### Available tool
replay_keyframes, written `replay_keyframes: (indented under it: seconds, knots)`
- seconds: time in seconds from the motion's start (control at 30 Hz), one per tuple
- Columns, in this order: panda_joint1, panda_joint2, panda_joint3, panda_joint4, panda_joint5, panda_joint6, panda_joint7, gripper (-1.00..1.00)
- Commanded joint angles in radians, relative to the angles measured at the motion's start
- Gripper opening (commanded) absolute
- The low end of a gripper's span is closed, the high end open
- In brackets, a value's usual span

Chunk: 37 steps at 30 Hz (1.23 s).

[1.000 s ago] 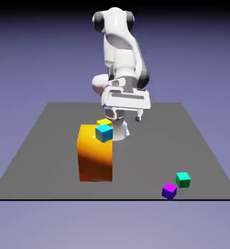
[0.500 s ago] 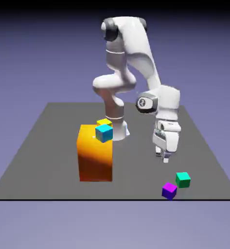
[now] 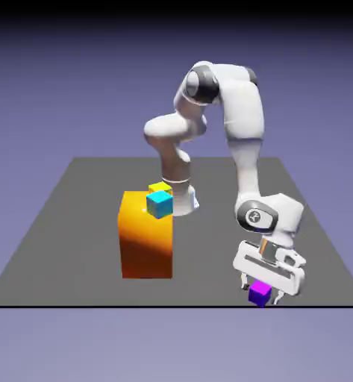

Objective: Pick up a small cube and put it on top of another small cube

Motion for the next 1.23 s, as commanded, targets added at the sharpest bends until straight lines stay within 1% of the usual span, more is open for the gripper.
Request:
replay_keyframes:
  seconds: [0.0,0.1,0.8,0.87,1.0,1.03,1.07,1.2]
  knots:
    - [0.000,-0.036,0.011,-0.018,0.016,-0.020,-0.016,-1.00]
    - [0.000,-0.145,0.044,-0.071,0.064,-0.082,-0.064,-1.00]
    - [-0.284,-0.855,-0.041,-0.157,0.510,-0.995,0.224,-1.00]
    - [-0.290,-0.869,-0.042,-0.158,0.519,-1.013,0.229,-1.00]
    - [-0.316,-0.842,-0.080,-0.301,0.478,-0.839,0.256,-1.00]
    - [-0.316,-0.842,-0.080,-0.301,0.478,-0.839,0.256,1.00]
    - [-0.316,-0.842,-0.080,-0.301,0.478,-0.839,0.256,1.00]
    - [-0.290,-0.869,-0.042,-0.158,0.519,-1.013,0.229,1.00]
